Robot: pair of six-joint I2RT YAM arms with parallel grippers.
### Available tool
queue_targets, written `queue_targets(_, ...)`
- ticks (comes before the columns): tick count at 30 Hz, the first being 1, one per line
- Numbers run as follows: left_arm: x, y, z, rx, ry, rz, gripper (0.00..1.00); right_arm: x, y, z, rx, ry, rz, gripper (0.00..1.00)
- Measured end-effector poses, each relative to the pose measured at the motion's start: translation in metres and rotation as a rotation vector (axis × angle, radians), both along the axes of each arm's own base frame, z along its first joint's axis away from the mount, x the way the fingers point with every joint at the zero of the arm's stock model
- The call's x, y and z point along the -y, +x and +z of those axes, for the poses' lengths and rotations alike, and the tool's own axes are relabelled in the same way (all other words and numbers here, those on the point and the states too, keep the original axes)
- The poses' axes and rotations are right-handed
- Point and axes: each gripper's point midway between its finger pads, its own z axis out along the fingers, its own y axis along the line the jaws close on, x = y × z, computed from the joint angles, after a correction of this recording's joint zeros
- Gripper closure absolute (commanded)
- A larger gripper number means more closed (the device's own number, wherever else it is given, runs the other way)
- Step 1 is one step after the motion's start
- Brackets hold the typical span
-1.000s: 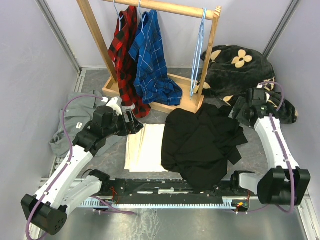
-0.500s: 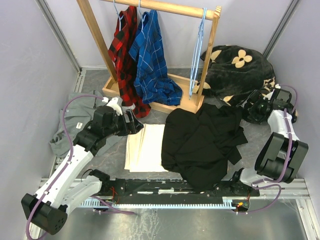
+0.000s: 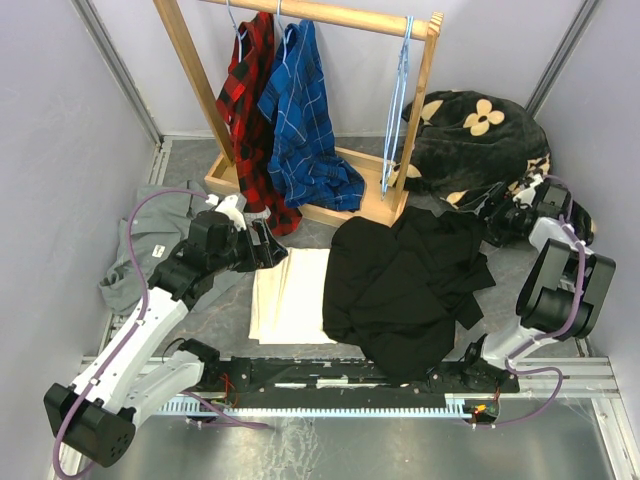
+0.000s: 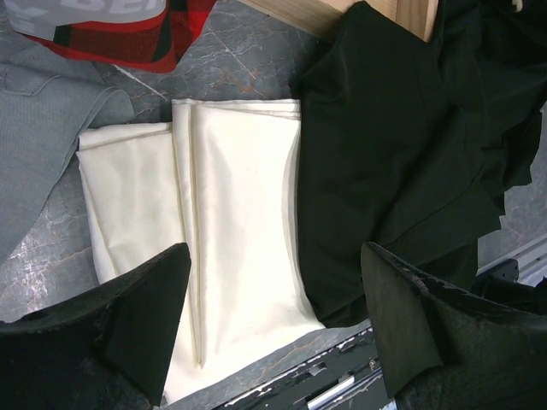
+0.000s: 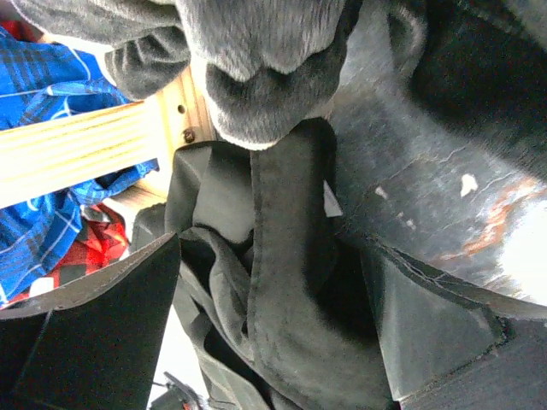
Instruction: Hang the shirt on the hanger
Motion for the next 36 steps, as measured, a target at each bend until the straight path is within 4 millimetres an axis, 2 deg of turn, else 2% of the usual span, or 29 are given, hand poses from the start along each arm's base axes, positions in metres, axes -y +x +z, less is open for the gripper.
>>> queue_targets(2, 0.000, 0.000, -0.001, -0.001, 0.000, -0.001, 0.13, -0.008, -0.005, 0.002, -0.004, 0.020, -0.006, 0.09)
queue_targets(5, 0.001, -0.001, -0.006, -0.011, 0.000, -0.006, 0.14, -0.032, -0.016, 0.012, 0.000, 0.011, -0.009, 0.16)
queue_targets(9, 0.004, -0.001, -0.008, -0.021, -0.007, -0.020, 0.14, -0.083, -0.017, 0.055, 0.107, -0.023, 0.067, 0.29)
queue_targets(10, 0.005, -0.001, -0.008, -0.021, -0.009, -0.023, 0.14, -0.089, -0.016, 0.062, 0.129, -0.019, 0.076, 0.31)
queue_targets(12, 0.006, -0.001, -0.007, -0.018, -0.013, -0.027, 0.13, -0.091, -0.013, 0.071, 0.151, -0.013, 0.067, 0.36)
queue_targets(17, 0.006, -0.002, -0.004, -0.005, -0.019, -0.028, 0.14, -0.085, -0.014, 0.073, 0.140, -0.016, 0.027, 0.45)
queue_targets(21, 0.008, -0.002, -0.008, -0.025, -0.019, -0.038, 0.15, -0.090, -0.022, 0.094, 0.205, -0.003, 0.043, 0.51)
queue_targets(24, 0.008, -0.003, -0.009, -0.032, -0.019, -0.042, 0.15, -0.099, -0.030, 0.111, 0.266, 0.032, 0.071, 0.51)
queue_targets(27, 0.009, -0.003, -0.008, -0.028, -0.022, -0.044, 0.15, -0.110, -0.040, 0.117, 0.299, 0.067, 0.109, 0.51)
queue_targets(30, 0.009, -0.003, -0.008, -0.028, -0.024, -0.045, 0.15, -0.115, -0.050, 0.115, 0.293, 0.055, 0.135, 0.40)
queue_targets(33, 0.009, -0.003, -0.008, -0.029, -0.024, -0.047, 0.15, -0.105, -0.056, 0.102, 0.236, -0.041, 0.103, 0.30)
queue_targets(36, 0.009, -0.003, -0.008, -0.030, -0.024, -0.047, 0.15, -0.083, -0.054, 0.090, 0.158, -0.170, 0.053, 0.24)
